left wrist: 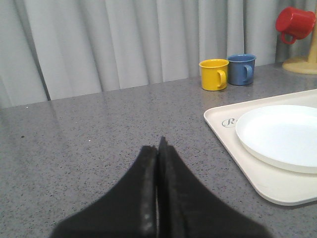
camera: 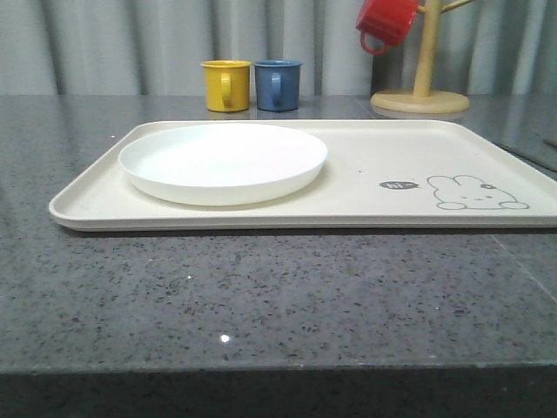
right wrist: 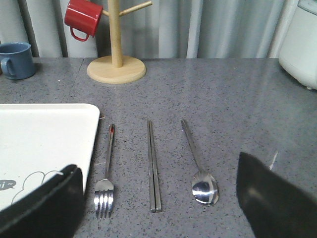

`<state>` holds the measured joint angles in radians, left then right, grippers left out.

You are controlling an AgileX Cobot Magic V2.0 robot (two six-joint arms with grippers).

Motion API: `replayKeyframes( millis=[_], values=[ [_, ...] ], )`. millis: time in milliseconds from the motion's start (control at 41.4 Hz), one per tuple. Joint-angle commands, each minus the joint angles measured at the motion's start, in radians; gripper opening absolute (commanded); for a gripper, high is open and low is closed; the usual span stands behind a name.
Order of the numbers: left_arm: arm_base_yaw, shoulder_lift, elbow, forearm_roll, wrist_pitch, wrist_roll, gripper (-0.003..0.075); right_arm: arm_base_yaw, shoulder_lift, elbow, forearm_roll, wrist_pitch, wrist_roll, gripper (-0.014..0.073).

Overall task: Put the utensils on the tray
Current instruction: 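Move the right gripper down over the metal fork and grasp it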

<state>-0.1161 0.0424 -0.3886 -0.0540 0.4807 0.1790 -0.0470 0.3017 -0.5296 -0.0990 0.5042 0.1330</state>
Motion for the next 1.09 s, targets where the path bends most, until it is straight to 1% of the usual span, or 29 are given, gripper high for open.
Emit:
replayKeyframes(
  millis=[0,508,701,871,919,967,1064],
  values=[
    [0.002,0.011,-0.023,-0.011,-0.09,-0.01,-0.0019,0.0,0.016,-0.034,-0.016,-0.074,-0.009,0.0646],
    [0.002,0.011,-0.023,-0.011,-0.09,-0.01,-0.0019,0.0,0.016,-0.034,-0.016,-0.074,-0.009,0.0646],
    [0.002,0.011,-0.023,-0.011,-0.09,-0.01,-0.0019,0.0,0.018,-0.034,-0.016,-0.101,-0.009,0.0645],
    [0.002,0.011,-0.023,-0.011,-0.09,-0.01,-0.0019,0.0,0.108,-0.042,-0.016,-0.099,-0.009,0.0639],
    [0.002,0.011,-0.023,-0.011,-0.09,-0.01,-0.0019,0.0,0.169,-0.056,-0.016,-0.089,-0.009,0.0605],
    [0.002,0.011,-0.023,-0.011,-0.09,-0.01,-0.0019,0.0,0.23,-0.075,-0.016,-0.071,-0.009,0.0552],
    [0.002,0.011,-0.023,-0.011,-0.09,-0.01,-0.0019,0.0,0.357,-0.13,-0.016,-0.044,-0.009,0.0407]
  ],
)
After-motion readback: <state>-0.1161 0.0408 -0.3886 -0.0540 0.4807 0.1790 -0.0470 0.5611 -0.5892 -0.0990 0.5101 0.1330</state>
